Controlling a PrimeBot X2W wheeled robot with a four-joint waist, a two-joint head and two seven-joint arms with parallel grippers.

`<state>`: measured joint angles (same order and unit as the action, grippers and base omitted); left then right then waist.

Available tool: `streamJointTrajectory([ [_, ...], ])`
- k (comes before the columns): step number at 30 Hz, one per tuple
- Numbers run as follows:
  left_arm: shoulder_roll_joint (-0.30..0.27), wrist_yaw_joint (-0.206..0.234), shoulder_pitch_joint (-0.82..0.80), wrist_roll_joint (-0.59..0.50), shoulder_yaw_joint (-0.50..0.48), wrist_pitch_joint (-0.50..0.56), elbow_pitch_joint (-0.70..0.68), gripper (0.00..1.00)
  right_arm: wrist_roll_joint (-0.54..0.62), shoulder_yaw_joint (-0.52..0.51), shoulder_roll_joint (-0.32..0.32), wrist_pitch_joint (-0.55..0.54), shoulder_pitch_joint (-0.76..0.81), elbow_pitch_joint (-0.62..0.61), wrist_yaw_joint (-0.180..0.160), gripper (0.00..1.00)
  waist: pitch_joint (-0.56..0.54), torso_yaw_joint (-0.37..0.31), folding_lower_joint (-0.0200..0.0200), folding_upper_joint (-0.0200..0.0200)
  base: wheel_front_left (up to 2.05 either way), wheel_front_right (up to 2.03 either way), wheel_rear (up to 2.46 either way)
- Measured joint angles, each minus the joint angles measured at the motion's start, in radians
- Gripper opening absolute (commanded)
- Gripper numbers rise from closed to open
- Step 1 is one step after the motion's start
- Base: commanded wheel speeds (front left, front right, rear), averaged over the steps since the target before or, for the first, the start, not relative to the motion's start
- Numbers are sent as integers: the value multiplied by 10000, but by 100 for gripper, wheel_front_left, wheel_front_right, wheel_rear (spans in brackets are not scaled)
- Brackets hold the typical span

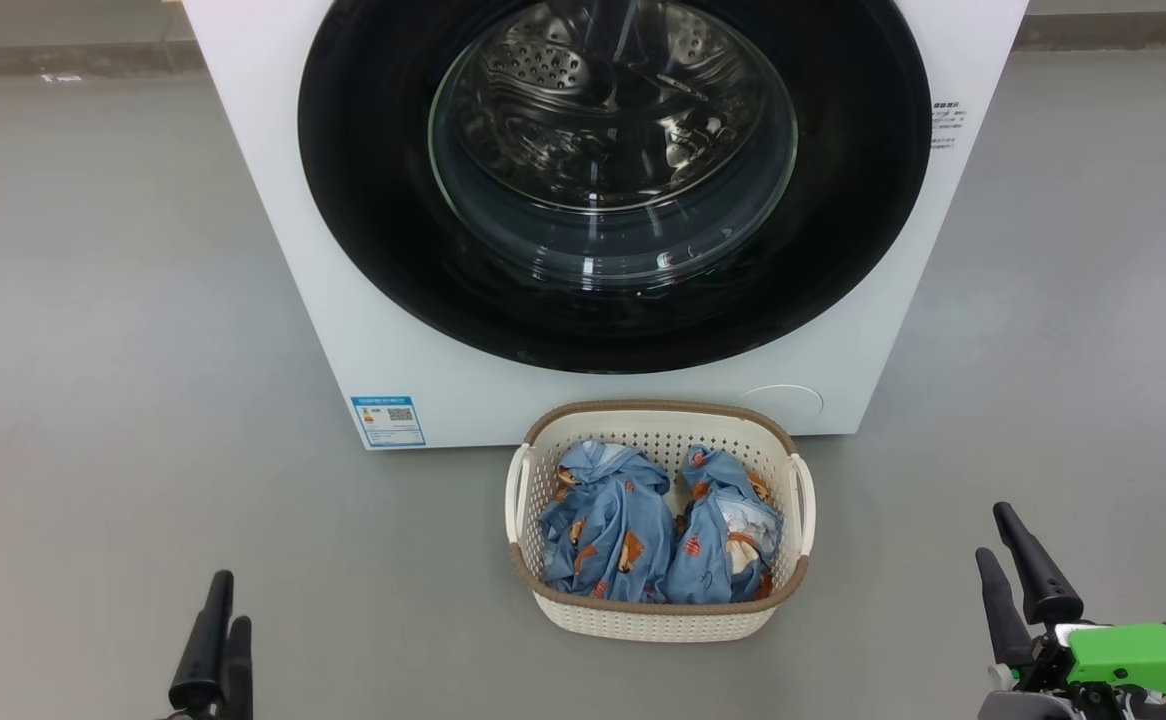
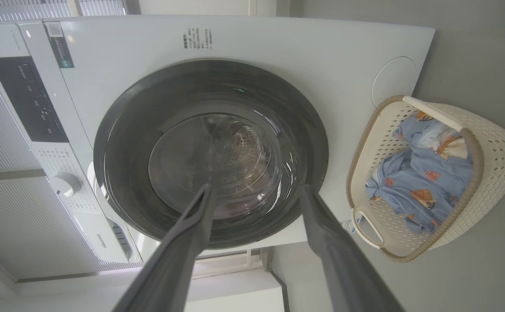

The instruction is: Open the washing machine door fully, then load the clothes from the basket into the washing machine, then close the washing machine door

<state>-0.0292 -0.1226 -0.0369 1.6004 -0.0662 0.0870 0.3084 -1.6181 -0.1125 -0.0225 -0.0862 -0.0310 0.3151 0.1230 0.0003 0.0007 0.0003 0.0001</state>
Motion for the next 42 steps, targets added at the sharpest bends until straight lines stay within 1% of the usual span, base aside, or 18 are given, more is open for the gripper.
streamJointTrajectory([
  [16, -21, 0, -58, -117, 249, -424, -268, 100, 4, 151, -13, 366, -19, -525, 0, 100, 13, 12, -2, 0, 0, 0, 0],
  [23, -121, 0, -217, -395, 395, -625, -384, 100, 314, 454, -155, 631, -130, -734, 0, 100, 20, 9, -2, 0, 0, 0, 0],
  [25, -150, 0, -252, -479, 454, -709, -416, 100, 621, 504, -192, 723, -194, -746, 0, 100, 23, 11, -2, 0, 0, 0, 0],
  [30, -188, 0, -257, -903, 639, -880, -451, 100, 926, 782, -407, 895, -228, -794, 0, 100, 24, 20, -2, 0, 0, 0, 0],
  [40, -422, 0, -302, -2180, 909, -1202, -518, 100, 2452, 1116, -562, 1235, -352, -899, 0, 100, 8, 24, -2, 0, 0, 0, 0],
  [42, -422, 0, -326, -2401, 938, -1250, -525, 100, 2817, 1214, -681, 1248, -440, -913, 0, 100, 2, 24, -2, 0, 0, 0, 0],
])
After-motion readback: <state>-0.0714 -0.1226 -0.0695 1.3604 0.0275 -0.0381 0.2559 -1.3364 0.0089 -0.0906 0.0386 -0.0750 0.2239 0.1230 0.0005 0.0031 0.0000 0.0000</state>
